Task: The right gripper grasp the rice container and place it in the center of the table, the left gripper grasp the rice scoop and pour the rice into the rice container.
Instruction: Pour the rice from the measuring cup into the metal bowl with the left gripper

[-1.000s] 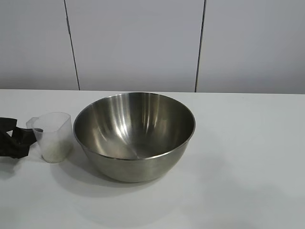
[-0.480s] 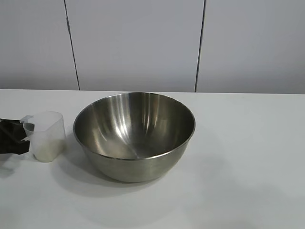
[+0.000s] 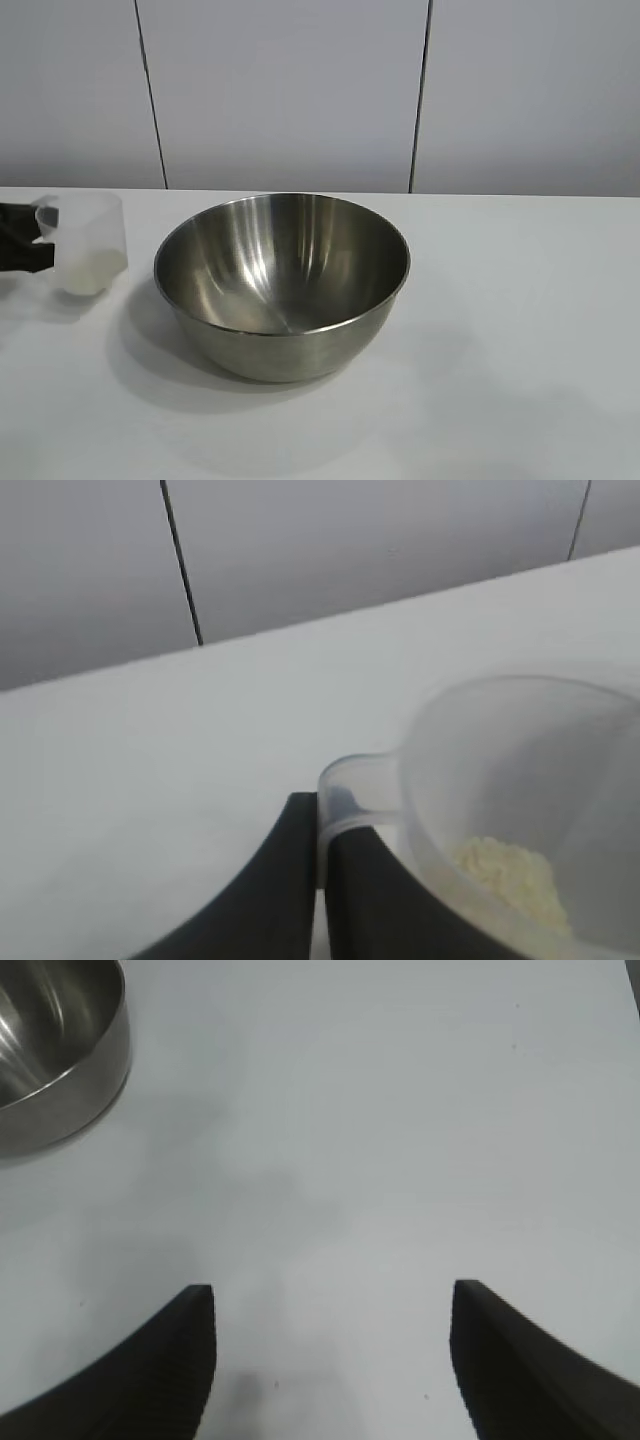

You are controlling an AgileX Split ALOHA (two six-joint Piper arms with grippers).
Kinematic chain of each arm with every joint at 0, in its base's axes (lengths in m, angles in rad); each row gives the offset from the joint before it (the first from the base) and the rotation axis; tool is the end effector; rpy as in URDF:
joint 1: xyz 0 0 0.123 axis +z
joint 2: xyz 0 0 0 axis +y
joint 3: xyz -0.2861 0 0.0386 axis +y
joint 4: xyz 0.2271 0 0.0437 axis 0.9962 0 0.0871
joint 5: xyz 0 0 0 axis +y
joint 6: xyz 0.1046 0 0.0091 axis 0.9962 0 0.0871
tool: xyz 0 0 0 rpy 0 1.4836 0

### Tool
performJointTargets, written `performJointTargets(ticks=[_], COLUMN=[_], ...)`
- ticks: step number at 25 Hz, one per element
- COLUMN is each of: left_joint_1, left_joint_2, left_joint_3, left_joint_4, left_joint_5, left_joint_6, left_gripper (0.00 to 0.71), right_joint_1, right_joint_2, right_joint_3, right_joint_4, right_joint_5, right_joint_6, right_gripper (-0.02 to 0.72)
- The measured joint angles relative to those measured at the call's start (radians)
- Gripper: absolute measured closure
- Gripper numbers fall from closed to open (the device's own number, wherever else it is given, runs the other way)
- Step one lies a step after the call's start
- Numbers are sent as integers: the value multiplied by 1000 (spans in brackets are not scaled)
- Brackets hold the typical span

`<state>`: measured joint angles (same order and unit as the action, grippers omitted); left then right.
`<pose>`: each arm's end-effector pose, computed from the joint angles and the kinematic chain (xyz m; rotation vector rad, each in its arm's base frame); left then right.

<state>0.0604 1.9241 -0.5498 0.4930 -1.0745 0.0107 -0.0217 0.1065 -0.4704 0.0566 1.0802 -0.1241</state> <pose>0.3165 -0.0246 0.1386 0.4760 1.7531 -0.1667 0.0012 0.0052 0.2518 -0.1111 2.1955 -0.0119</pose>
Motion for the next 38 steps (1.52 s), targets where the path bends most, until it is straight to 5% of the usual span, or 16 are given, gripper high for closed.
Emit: performJointTargets(ticks=[5,8,12,17,21,28,38], left_joint_1=[-25,-111,-290,-477,-573,-664,-680], left_joint_2=[-236,-367,-450,-427,-363,-252,-248], left_joint_3=[2,2,-35,-135,-217,-326,-349], left_joint_4=[65,82,39,-124,-260,-414,-421], left_joint_5=[177,292,474,686,796,891,910], left_joint_6=[17,57,159,403,672,1130,1854], left_gripper=[701,701,701,701,701,701,701], right_joint_1=[0,0,0,0,0,0,0], right_joint_2=[0,0,0,0,0,0,0], right_joint_3=[0,0,0,0,0,0,0], right_joint_4=[0,0,0,0,0,0,0], right_joint_5=[0,0,0,0,0,-2,-2], right_joint_6=[0,0,0,0,0,0,0], right_gripper=[239,239,239,239,239,239,239])
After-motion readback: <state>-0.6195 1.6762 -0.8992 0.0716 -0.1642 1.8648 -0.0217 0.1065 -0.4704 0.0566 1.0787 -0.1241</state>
